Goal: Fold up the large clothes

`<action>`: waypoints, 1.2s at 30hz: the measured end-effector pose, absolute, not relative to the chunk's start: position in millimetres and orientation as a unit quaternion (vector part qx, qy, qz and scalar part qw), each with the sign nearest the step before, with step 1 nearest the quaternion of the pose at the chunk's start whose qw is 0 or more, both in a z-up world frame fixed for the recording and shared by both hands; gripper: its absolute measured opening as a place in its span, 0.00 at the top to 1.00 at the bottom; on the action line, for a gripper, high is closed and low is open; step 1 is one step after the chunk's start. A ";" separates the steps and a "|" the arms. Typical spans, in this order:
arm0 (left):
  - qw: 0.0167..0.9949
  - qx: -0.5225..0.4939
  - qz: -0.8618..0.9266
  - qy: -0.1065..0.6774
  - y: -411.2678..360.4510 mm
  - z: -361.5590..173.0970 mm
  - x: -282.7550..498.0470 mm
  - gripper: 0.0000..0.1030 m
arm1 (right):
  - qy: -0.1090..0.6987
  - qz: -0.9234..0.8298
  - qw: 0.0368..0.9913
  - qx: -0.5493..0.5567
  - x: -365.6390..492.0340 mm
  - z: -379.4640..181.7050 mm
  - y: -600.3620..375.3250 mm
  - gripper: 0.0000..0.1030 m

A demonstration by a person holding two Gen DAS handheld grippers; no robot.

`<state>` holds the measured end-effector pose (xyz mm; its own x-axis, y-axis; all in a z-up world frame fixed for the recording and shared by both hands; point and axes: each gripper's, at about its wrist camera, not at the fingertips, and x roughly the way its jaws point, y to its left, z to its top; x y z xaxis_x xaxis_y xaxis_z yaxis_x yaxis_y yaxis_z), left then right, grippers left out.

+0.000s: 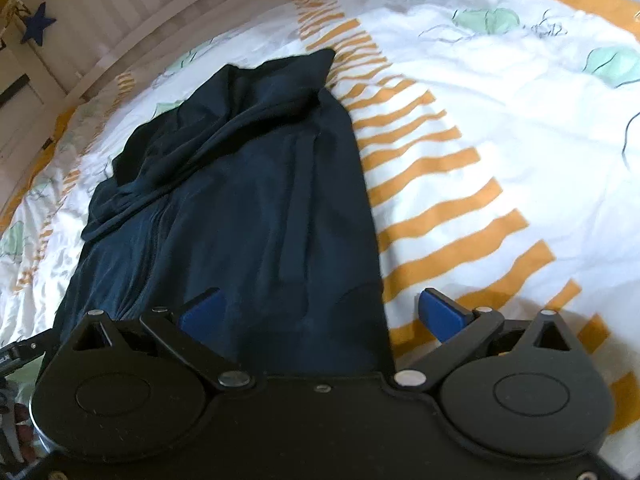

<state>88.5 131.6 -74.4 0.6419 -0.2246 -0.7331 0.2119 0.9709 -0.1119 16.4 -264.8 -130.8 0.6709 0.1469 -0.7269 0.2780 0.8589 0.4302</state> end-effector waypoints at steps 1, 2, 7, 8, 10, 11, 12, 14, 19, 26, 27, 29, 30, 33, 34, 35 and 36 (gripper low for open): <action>0.905 -0.006 -0.118 0.409 132.9 -74.7 87.1 0.00 | 0.410 -0.028 0.871 0.269 16.3 -133.3 -264.2 0.01; 0.904 -0.005 -0.116 0.413 134.0 -75.2 85.8 0.00 | 0.415 -0.020 0.867 0.275 15.7 -135.8 -264.0 0.01; 0.891 -0.003 -0.108 0.441 136.2 -84.7 89.0 0.00 | 0.417 -0.005 0.862 0.288 12.7 -139.9 -264.9 0.01; 0.888 0.000 -0.109 0.447 135.4 -87.4 90.9 0.00 | 0.416 -0.003 0.860 0.295 12.6 -141.1 -266.8 0.01; 0.878 0.000 -0.113 0.464 134.5 -95.0 95.2 0.00 | 0.413 -0.001 0.858 0.306 11.8 -142.8 -270.0 0.01; 0.873 0.000 -0.115 0.473 134.0 -98.6 97.9 0.00 | 0.412 0.000 0.857 0.311 11.9 -143.2 -270.7 0.01; 0.870 0.000 -0.118 0.479 133.6 -101.6 99.6 0.00 | 0.411 0.002 0.856 0.313 11.8 -143.9 -271.1 0.01; 0.864 -0.005 -0.124 0.489 133.1 -105.7 101.8 0.00 | 0.411 0.006 0.855 0.316 13.0 -145.6 -271.2 0.00; 0.856 -0.019 -0.130 0.500 133.7 -110.3 106.2 0.00 | 0.410 0.012 0.852 0.326 16.4 -149.2 -271.4 0.00; 0.855 -0.017 -0.127 0.502 131.9 -109.8 107.6 0.00 | 0.411 0.013 0.851 0.327 15.9 -149.3 -270.2 0.00; 0.855 -0.016 -0.127 0.503 131.6 -109.7 107.9 0.00 | 0.411 0.013 0.851 0.327 15.9 -149.2 -270.0 0.00; 0.855 -0.016 -0.126 0.503 131.4 -109.3 108.4 0.00 | 0.411 0.013 0.851 0.327 15.9 -149.4 -269.9 0.00; 0.855 -0.016 -0.125 0.504 131.5 -109.2 109.4 0.00 | 0.411 0.013 0.851 0.327 16.0 -149.4 -270.3 0.00; 0.854 -0.017 -0.125 0.505 131.4 -109.1 110.4 0.00 | 0.412 0.014 0.851 0.325 16.3 -149.6 -270.2 0.00; 0.854 -0.018 -0.125 0.505 131.6 -108.9 110.6 0.01 | 0.411 0.014 0.851 0.325 16.1 -149.6 -269.5 0.00; 0.854 -0.020 -0.127 0.504 132.3 -108.9 111.2 0.01 | 0.411 0.015 0.851 0.325 15.9 -149.7 -269.3 0.00; 0.854 -0.022 -0.129 0.503 132.9 -108.8 110.8 0.01 | 0.411 0.015 0.852 0.325 16.0 -149.6 -268.8 0.00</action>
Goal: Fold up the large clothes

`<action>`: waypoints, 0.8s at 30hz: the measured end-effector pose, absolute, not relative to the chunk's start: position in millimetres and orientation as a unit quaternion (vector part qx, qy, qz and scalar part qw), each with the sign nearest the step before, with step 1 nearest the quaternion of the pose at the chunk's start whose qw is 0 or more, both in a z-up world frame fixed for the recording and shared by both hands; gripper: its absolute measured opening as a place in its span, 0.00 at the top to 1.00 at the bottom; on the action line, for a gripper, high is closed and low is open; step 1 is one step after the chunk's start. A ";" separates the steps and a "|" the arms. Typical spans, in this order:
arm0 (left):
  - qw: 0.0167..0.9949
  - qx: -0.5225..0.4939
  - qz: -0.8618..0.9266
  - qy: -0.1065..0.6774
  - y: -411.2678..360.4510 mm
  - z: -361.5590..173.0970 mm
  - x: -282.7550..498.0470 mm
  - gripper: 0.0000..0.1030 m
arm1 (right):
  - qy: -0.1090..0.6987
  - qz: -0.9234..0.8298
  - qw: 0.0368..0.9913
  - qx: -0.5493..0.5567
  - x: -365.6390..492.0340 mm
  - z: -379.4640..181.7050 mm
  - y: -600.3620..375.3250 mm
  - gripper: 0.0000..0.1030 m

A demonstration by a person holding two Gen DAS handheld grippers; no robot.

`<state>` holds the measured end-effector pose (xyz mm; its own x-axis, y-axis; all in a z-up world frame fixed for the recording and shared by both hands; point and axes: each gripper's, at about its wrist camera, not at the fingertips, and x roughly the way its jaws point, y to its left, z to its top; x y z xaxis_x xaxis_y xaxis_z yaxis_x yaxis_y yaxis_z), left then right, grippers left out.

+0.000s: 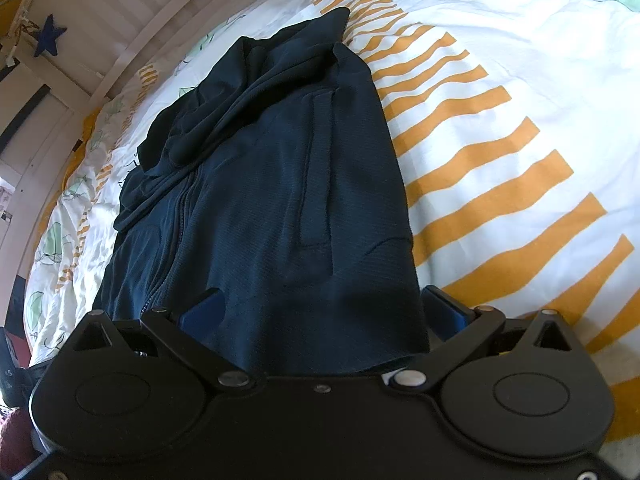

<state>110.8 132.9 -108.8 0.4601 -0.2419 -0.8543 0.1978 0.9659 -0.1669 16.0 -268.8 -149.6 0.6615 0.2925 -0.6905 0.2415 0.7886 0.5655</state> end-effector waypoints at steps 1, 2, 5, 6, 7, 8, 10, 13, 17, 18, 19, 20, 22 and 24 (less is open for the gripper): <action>0.854 -0.024 -0.131 0.502 133.4 -108.7 110.4 0.01 | 0.411 0.015 0.852 0.325 16.0 -149.7 -268.6 0.00; 0.854 -0.027 -0.133 0.502 133.8 -108.7 109.9 0.01 | 0.411 0.016 0.852 0.324 16.0 -149.7 -268.3 0.00; 0.856 -0.036 -0.138 0.496 134.6 -108.1 107.8 0.08 | 0.411 0.018 0.852 0.323 15.8 -149.7 -267.4 0.00; 0.857 -0.037 -0.140 0.495 134.5 -107.7 106.9 0.11 | 0.411 0.019 0.852 0.323 15.8 -149.7 -267.0 0.00; 0.858 -0.038 -0.141 0.493 134.4 -107.2 105.9 0.16 | 0.411 0.019 0.853 0.322 15.6 -149.7 -266.6 0.00; 0.859 -0.037 -0.140 0.492 134.1 -106.7 104.8 0.17 | 0.412 0.020 0.853 0.321 15.5 -149.7 -266.4 0.00; 0.860 -0.037 -0.140 0.489 133.6 -106.0 103.3 0.25 | 0.412 0.022 0.853 0.319 15.0 -149.3 -266.1 0.00; 0.865 -0.038 -0.138 0.481 134.9 -103.2 101.1 0.44 | 0.413 0.025 0.853 0.319 15.0 -148.4 -264.9 0.02; 0.875 -0.045 -0.128 0.465 138.7 -97.8 97.4 0.67 | 0.416 0.006 0.851 0.319 12.5 -147.6 -266.5 0.39; 0.877 -0.050 -0.127 0.460 140.5 -96.8 96.9 0.73 | 0.416 0.002 0.850 0.324 11.3 -148.2 -267.8 0.53; 0.879 -0.058 -0.127 0.455 142.3 -95.5 96.1 0.77 | 0.414 0.003 0.846 0.334 10.0 -149.2 -270.2 0.67; 0.882 -0.063 -0.126 0.450 144.0 -94.3 95.0 0.79 | 0.411 0.003 0.844 0.343 8.7 -149.5 -272.6 0.71; 0.888 -0.076 -0.121 0.436 148.1 -90.5 92.6 0.87 | 0.400 0.003 0.846 0.352 5.8 -147.5 -274.5 0.82; 0.892 -0.098 -0.122 0.424 154.4 -85.6 91.0 0.87 | 0.389 0.004 0.850 0.355 3.2 -143.1 -275.1 0.84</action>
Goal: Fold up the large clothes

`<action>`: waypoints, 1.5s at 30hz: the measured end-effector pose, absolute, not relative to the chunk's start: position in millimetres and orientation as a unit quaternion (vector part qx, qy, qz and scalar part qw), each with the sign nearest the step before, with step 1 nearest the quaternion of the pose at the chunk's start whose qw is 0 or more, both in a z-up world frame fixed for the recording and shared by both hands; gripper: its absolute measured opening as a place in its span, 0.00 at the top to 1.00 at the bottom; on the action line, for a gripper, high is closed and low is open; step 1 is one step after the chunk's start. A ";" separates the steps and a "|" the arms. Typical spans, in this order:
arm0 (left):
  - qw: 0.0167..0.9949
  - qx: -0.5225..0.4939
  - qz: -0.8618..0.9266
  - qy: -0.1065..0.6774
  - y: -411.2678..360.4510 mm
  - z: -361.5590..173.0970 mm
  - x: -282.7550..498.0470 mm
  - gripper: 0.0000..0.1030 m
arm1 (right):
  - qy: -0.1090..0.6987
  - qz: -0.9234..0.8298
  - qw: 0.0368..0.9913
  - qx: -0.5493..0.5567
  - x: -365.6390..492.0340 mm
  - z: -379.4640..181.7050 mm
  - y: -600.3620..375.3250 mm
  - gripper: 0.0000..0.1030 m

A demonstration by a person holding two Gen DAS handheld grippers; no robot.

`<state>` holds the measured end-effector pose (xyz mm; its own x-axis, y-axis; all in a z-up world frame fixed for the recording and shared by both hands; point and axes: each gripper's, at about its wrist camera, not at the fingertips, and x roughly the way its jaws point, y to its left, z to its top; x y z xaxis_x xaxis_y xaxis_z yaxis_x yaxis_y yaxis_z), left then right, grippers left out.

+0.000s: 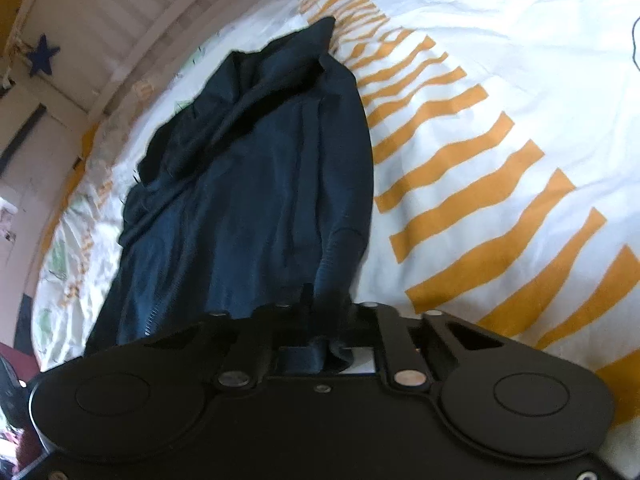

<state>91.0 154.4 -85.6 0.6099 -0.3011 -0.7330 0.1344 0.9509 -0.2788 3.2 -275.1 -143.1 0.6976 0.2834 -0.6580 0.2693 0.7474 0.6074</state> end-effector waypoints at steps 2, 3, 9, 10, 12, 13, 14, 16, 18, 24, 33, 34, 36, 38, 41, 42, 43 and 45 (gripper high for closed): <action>0.896 -0.117 -0.125 0.409 159.3 -79.9 88.5 0.87 | 0.373 0.011 0.855 0.360 0.3 -137.5 -275.2 0.85; 0.899 -0.125 -0.127 0.400 161.0 -76.5 87.4 0.87 | 0.364 0.016 0.856 0.365 -0.7 -134.4 -275.8 0.85; 0.905 -0.171 -0.140 0.364 166.7 -57.7 90.3 0.87 | 0.326 0.042 0.851 0.410 -0.5 -123.7 -285.2 0.86; 0.904 -0.182 -0.143 0.359 168.3 -54.3 92.7 0.87 | 0.322 0.045 0.852 0.411 0.8 -121.1 -286.1 0.86; 0.905 -0.196 -0.146 0.348 170.5 -45.3 99.3 0.87 | 0.310 0.051 0.855 0.411 3.9 -113.4 -288.3 0.86; 0.906 -0.203 -0.149 0.341 171.8 -39.7 104.2 0.87 | 0.302 0.055 0.858 0.413 5.9 -108.3 -290.5 0.87; 0.907 -0.208 -0.152 0.334 172.2 -33.9 109.5 0.87 | 0.292 0.059 0.861 0.413 8.6 -101.9 -293.0 0.87; 0.910 -0.217 -0.157 0.318 171.1 -21.5 121.3 0.87 | 0.273 0.065 0.868 0.409 16.3 -88.0 -297.9 0.87; 0.912 -0.223 -0.164 0.303 169.9 -9.8 137.3 0.87 | 0.254 0.073 0.876 0.404 29.4 -72.1 -303.3 0.87; 0.919 -0.225 -0.173 0.273 157.2 16.2 201.1 0.87 | 0.216 0.090 0.881 0.411 97.3 -41.6 -317.7 0.87; 0.913 -0.229 -0.134 0.308 127.0 -16.7 317.7 0.87 | 0.228 0.060 0.889 0.392 230.5 -55.5 -325.2 0.87; 0.912 -0.226 -0.126 0.317 125.2 -24.4 327.6 0.87 | 0.232 0.052 0.892 0.384 244.5 -60.3 -325.8 0.87; 0.908 -0.225 -0.115 0.334 125.1 -39.4 344.8 0.87 | 0.246 0.038 0.893 0.374 265.6 -71.8 -331.1 0.87; 0.905 -0.224 -0.102 0.348 122.2 -54.0 360.5 0.86 | 0.265 0.028 0.891 0.368 287.0 -86.1 -332.1 0.87; 0.897 -0.239 -0.093 0.359 123.3 -70.7 372.8 0.82 | 0.292 0.016 0.891 0.346 309.9 -106.0 -329.5 0.87; 0.894 -0.249 -0.095 0.360 124.7 -75.4 375.0 0.81 | 0.297 0.012 0.892 0.340 313.7 -109.6 -328.7 0.86; 0.890 -0.259 -0.100 0.362 125.9 -77.5 376.9 0.80 | 0.301 0.010 0.893 0.334 316.9 -113.3 -328.1 0.86; 0.882 -0.277 -0.107 0.366 130.3 -80.0 378.7 0.77 | 0.299 0.008 0.896 0.329 319.7 -116.6 -328.7 0.86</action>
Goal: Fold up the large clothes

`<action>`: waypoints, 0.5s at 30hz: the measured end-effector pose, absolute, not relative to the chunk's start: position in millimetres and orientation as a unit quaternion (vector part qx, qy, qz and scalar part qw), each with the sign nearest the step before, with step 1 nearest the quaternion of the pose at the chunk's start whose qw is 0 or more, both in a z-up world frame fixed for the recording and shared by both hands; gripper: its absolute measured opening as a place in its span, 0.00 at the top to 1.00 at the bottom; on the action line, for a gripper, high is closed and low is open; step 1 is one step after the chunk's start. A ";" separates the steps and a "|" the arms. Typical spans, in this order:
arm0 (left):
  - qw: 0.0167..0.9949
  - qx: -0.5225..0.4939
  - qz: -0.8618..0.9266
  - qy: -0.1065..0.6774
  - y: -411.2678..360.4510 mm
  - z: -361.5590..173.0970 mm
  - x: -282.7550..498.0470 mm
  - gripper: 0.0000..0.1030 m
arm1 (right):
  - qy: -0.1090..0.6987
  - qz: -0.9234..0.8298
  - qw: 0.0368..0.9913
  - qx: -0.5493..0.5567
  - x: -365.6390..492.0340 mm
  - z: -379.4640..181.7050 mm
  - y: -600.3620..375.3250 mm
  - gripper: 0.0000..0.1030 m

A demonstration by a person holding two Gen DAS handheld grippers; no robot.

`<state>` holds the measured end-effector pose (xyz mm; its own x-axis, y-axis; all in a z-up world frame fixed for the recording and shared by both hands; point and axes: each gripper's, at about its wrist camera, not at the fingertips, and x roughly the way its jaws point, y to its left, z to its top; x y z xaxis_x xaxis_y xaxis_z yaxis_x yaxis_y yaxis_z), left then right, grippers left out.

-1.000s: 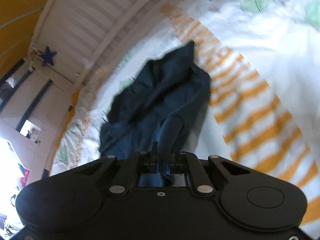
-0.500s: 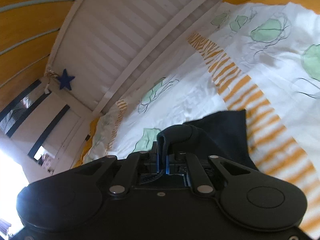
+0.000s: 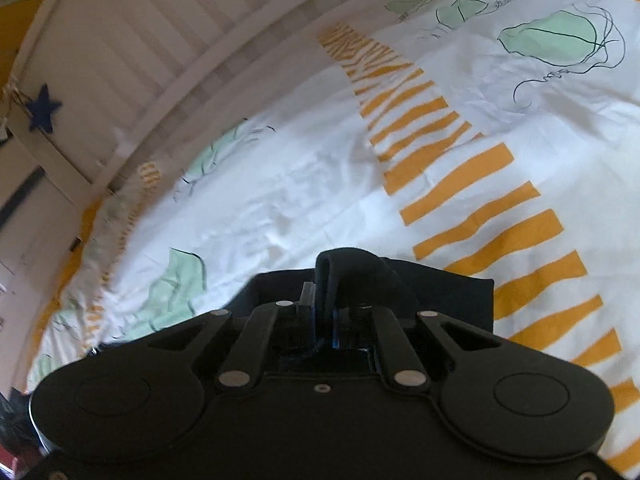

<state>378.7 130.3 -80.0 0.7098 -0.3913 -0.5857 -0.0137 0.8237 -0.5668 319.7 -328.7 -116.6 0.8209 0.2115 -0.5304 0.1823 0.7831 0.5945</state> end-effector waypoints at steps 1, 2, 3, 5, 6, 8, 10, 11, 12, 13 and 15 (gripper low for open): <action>0.878 -0.284 -0.110 0.369 132.9 -79.6 378.4 0.73 | 0.297 0.009 0.898 0.326 318.9 -116.8 -328.6 0.86; 0.876 -0.288 -0.113 0.369 134.8 -77.4 377.2 0.69 | 0.295 0.010 0.900 0.321 317.7 -115.9 -328.5 0.85; 0.878 -0.287 -0.114 0.365 134.3 -74.4 376.6 0.60 | 0.294 0.011 0.902 0.315 317.3 -114.0 -327.5 0.83; 0.891 -0.275 -0.113 0.343 134.3 -65.2 369.9 0.32 | 0.286 0.011 0.911 0.298 313.9 -108.8 -324.5 0.68; 0.902 -0.262 -0.107 0.325 134.9 -58.0 363.6 0.13 | 0.277 0.008 0.917 0.286 311.5 -104.8 -322.6 0.44; 0.918 -0.235 -0.101 0.302 134.6 -44.7 354.2 0.10 | 0.252 0.005 0.932 0.262 304.5 -95.6 -320.4 0.16; 0.927 -0.208 -0.102 0.295 130.1 -34.2 346.4 0.09 | 0.239 0.005 0.942 0.236 297.9 -85.0 -315.9 0.17; 0.931 -0.191 -0.103 0.295 125.6 -30.3 342.9 0.08 | 0.236 0.005 0.946 0.221 294.9 -80.0 -311.8 0.17; 0.934 -0.170 -0.104 0.297 118.7 -26.9 339.7 0.05 | 0.231 0.009 0.952 0.202 291.4 -74.8 -305.3 0.17; 0.937 -0.145 -0.107 0.300 109.8 -24.9 336.5 0.05 | 0.229 0.015 0.956 0.184 287.7 -70.9 -298.0 0.17; 0.940 -0.092 -0.118 0.305 88.8 -25.2 330.4 0.05 | 0.232 0.031 0.961 0.148 283.4 -66.6 -279.4 0.17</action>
<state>330.4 88.8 -25.2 0.7855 -0.2781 -0.5528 0.1663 0.9553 -0.2443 283.4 -279.4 -66.6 0.8906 0.1287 -0.4363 0.0087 0.9542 0.2991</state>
